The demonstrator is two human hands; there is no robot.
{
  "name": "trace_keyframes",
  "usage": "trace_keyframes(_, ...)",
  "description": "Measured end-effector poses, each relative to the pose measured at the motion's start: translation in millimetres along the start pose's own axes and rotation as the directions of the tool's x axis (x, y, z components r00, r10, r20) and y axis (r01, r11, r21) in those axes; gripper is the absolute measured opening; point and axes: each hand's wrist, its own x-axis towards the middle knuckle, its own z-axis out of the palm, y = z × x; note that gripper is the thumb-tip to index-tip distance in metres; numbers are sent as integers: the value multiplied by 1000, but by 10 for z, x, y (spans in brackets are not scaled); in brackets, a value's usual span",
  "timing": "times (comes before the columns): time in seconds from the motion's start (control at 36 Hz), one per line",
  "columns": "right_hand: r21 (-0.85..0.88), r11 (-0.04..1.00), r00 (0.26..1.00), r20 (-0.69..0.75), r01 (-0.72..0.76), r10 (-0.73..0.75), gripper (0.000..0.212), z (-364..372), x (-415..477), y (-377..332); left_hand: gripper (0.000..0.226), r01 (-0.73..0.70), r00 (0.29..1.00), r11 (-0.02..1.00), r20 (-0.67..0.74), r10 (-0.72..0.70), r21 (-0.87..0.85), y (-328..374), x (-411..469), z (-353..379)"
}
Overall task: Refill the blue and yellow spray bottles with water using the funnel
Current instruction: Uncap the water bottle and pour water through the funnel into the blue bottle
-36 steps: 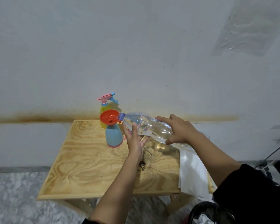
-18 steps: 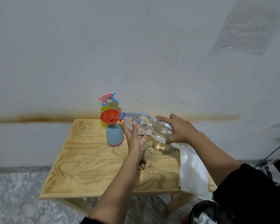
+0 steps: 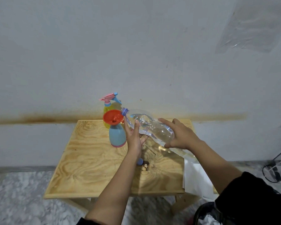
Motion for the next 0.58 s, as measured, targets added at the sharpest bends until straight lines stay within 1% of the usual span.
trace_keyframes(0.08, 74, 997, 999, -41, 6, -3, 104, 75, -30, 39, 70, -41, 999, 998, 31, 40, 46, 39, 20, 23)
trace_keyframes(0.19, 226, 974, 994, -106, 14, 10, 106, 197, -69, 119, 67, -114, 990, 983, 93, 102, 143, 115, 12, 114)
trace_keyframes(0.28, 346, 938, 984, -172, 23, 39, 106, 298, -104, 200, 67, -181, 977, 954, 150, 148, 240, 174, -10, 222)
trace_keyframes(0.36, 441, 897, 969, -235, 34, 79, 106, 384, -137, 271, 67, -219, 965, 935, 201, 166, 278, 208, -21, 362)
trace_keyframes(0.44, 518, 855, 958, -263, 42, 112, 108, 452, -162, 333, 67, -301, 939, 898, 265, 219, 320, 235, -42, 512)
trace_keyframes(0.58, 612, 789, 939, -299, 53, 168, 111, 557, -139, 410, 70, -393, 898, 826, 362, 250, 405, 201, -79, 680)
